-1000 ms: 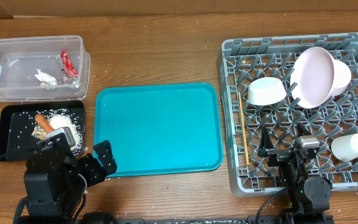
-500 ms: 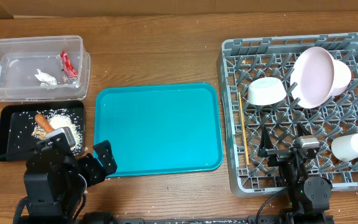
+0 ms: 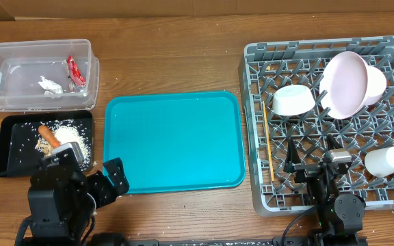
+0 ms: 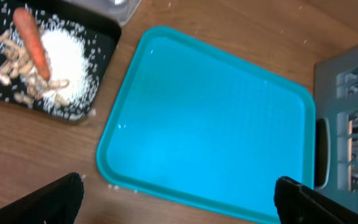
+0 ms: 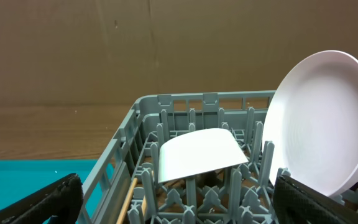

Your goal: Sort waste into correct bins and load items into the dishwasher

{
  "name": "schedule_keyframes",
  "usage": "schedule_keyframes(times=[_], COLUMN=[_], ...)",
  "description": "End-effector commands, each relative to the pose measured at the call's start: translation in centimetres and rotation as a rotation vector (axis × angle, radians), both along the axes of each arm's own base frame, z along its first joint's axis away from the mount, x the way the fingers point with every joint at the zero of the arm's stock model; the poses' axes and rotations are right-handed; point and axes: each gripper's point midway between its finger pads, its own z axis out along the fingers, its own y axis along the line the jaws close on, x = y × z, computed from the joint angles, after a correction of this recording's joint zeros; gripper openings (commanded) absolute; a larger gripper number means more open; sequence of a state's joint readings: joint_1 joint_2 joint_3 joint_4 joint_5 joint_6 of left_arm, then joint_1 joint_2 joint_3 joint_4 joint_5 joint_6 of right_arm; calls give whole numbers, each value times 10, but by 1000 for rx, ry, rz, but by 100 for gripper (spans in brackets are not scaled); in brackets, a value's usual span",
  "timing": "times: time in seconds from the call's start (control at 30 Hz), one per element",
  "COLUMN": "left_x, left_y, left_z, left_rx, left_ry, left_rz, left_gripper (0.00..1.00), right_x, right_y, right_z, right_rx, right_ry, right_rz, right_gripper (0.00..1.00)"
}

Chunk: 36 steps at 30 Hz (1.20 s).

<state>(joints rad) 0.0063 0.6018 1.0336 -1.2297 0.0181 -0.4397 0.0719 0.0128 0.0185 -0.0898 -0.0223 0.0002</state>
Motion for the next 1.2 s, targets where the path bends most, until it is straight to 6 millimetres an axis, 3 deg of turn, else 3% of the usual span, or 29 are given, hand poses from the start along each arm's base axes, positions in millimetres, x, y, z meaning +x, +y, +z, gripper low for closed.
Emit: schedule_keyframes(times=[0.0, 0.17, 0.5, 0.83, 0.93, 1.1, 1.17], left_x=[-2, 5, 38, 67, 72, 73, 73], left_y=[5, 16, 27, 34, 35, 34, 33], left_z=[4, -1, -44, -34, -46, -85, -86], left_rx=[13, 49, 81, 343, 349, 322, 324], left_ry=[-36, -131, -464, -833, -865, -709, -706], left_rz=[30, 78, 115, 45, 56, 30, 26], left_gripper=[100, 100, 100, 100, 100, 100, 100], right_x=[0, 0, 0, 0, 0, 0, 0], right_y=[-1, -1, -1, -1, -1, -1, -1], right_z=[-1, -1, -1, -1, -1, -1, -1], right_rx=[-4, -4, -4, -4, -4, -4, -4], right_ry=[-6, -6, -6, -6, -6, -6, -6], right_rz=[-3, -3, -3, -3, -3, -3, -3], right_gripper=[100, 100, 100, 100, 100, 100, 100])
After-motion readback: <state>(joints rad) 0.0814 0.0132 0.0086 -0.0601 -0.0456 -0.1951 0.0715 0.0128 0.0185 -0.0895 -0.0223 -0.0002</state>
